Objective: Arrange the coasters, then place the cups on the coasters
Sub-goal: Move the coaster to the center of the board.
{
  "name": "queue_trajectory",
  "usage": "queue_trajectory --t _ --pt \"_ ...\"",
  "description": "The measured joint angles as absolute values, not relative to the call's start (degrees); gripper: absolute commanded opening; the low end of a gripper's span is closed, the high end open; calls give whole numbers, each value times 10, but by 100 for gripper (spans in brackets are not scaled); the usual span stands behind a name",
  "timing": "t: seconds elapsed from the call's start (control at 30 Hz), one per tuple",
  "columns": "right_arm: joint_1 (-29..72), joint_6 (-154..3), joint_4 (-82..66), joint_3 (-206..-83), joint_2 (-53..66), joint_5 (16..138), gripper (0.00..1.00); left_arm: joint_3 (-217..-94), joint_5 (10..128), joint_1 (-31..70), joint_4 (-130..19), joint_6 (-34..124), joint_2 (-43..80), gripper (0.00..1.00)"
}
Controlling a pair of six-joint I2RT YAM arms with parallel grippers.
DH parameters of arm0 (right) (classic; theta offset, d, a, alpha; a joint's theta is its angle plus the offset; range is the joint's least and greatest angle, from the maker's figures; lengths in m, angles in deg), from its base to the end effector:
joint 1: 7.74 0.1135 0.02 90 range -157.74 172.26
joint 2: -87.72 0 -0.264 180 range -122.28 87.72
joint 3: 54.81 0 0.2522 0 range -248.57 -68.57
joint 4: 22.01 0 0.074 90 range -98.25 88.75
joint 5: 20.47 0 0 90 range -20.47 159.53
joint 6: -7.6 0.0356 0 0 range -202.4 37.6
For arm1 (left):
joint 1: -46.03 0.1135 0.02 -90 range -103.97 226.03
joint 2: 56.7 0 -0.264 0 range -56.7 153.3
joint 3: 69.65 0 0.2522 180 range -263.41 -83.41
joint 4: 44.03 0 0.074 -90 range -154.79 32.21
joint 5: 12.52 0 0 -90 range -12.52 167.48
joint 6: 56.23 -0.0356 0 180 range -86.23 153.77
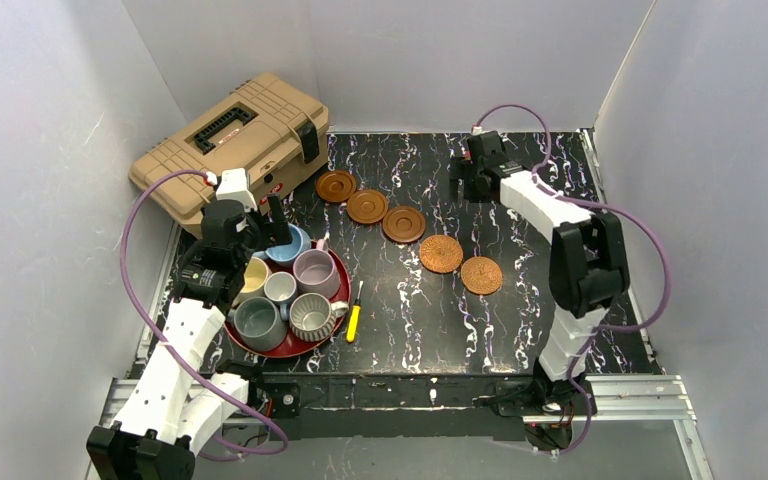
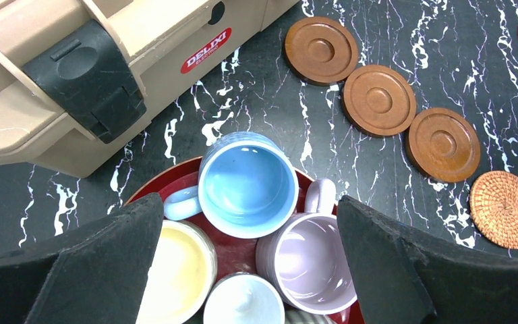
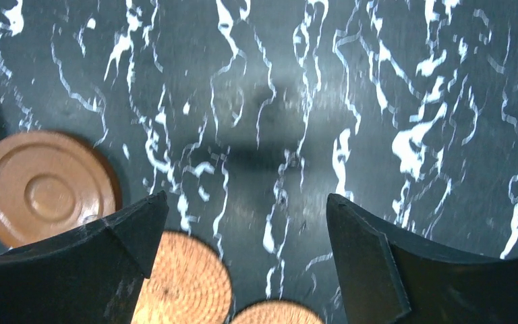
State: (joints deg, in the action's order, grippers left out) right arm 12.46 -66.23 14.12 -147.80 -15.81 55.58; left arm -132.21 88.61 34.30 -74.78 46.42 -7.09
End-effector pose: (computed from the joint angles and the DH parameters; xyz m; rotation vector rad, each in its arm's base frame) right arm 0.3823 0.1315 0.2451 0.0315 2.3544 0.0182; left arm 0.1957 -0.0336 0.3378 -0.1480 1.8710 -0.1100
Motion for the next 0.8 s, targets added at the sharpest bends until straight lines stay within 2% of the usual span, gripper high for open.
queue_trajectory --t 0.33,0.8 --pt "89 -685 163 -1648 -331 553 98 -1322 887 343 -750 463 -69 99" --pt "70 -676 155 -1711 -421 516 98 -1322 889 343 -752 463 -69 99"
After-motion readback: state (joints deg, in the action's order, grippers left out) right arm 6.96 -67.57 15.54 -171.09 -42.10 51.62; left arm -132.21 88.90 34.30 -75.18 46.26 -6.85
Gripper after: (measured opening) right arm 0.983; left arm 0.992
